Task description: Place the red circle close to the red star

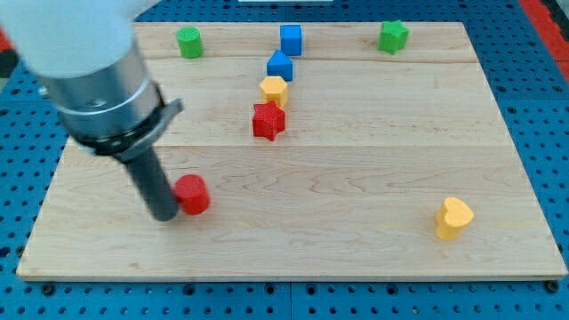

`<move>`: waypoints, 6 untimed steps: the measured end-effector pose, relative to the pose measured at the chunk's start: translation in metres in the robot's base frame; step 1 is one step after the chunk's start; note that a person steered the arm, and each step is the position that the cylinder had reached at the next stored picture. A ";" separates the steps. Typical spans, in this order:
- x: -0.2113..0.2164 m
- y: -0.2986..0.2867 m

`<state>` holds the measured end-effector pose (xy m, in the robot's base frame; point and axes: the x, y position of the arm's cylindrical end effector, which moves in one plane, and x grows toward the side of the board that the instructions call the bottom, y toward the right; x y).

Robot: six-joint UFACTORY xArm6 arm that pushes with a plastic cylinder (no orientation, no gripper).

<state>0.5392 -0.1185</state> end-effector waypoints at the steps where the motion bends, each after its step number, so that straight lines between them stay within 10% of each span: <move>1: 0.002 0.065; 6: -0.028 0.036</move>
<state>0.5116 -0.0828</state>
